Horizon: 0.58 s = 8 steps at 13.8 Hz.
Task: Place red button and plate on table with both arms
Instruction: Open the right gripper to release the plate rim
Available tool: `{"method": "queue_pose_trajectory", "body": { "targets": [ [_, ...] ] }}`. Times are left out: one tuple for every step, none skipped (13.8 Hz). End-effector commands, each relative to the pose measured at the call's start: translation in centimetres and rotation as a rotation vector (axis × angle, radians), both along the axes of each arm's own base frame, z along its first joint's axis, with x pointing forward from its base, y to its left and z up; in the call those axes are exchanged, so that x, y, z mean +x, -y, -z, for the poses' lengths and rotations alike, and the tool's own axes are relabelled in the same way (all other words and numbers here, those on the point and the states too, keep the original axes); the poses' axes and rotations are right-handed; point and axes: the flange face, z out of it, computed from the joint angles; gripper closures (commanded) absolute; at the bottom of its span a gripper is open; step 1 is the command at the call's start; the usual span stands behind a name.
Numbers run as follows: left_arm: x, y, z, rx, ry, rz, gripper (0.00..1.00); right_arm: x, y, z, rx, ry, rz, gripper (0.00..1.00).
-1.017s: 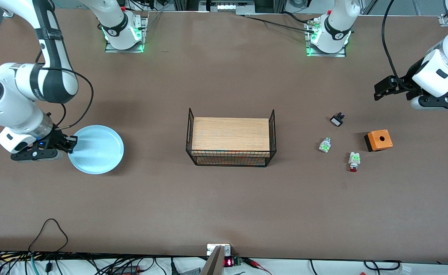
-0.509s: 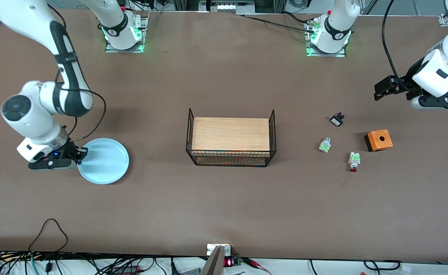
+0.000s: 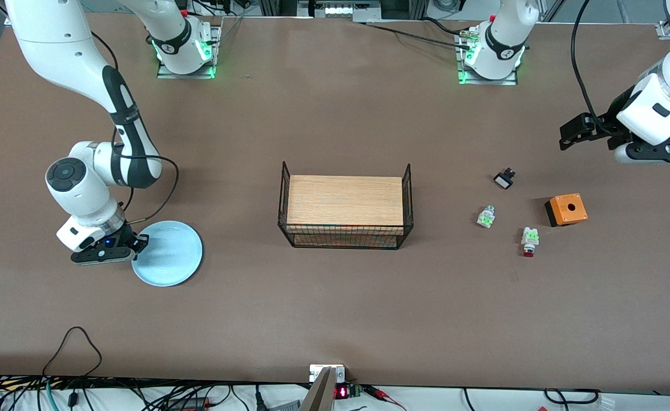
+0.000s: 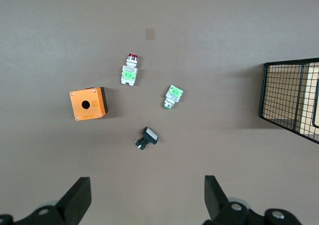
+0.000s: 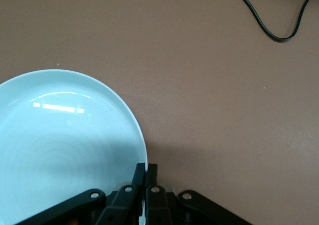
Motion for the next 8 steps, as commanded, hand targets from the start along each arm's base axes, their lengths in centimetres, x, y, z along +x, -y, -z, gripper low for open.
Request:
{"method": "queue_pose_trajectory", "body": {
  "targets": [
    [0.16,-0.1,-0.61,0.009,-0.003,-0.008,0.0,0.27,-0.05,1.26,0.008,0.021,-0.008,0.96],
    [0.16,-0.1,-0.61,0.009,-0.003,-0.008,0.0,0.26,-0.15,1.55,0.007,0.024,-0.01,0.96],
    [0.15,0.06,-0.61,0.009,-0.003,-0.005,0.0,0.31,-0.16,1.49,0.007,0.026,-0.012,0.92],
    [0.16,-0.1,-0.61,0.009,-0.003,-0.005,0.0,0.32,-0.06,1.48,0.006,0.026,-0.01,0.9],
    [0.16,-0.1,-0.61,0.009,-0.003,-0.005,0.0,0.32,-0.06,1.48,0.006,0.026,-0.01,0.9],
    [0.16,-0.1,-0.61,0.009,-0.003,-0.005,0.0,0.29,-0.16,1.59,0.006,0.024,-0.012,0.9],
    [0.16,-0.1,-0.61,0.009,-0.003,-0.005,0.0,0.27,-0.15,1.77,0.006,0.023,-0.011,0.89],
    [0.12,-0.11,-0.7,0.009,-0.002,-0.005,0.0,0.31,-0.07,1.71,0.006,0.023,-0.008,0.84]
  ]
}}
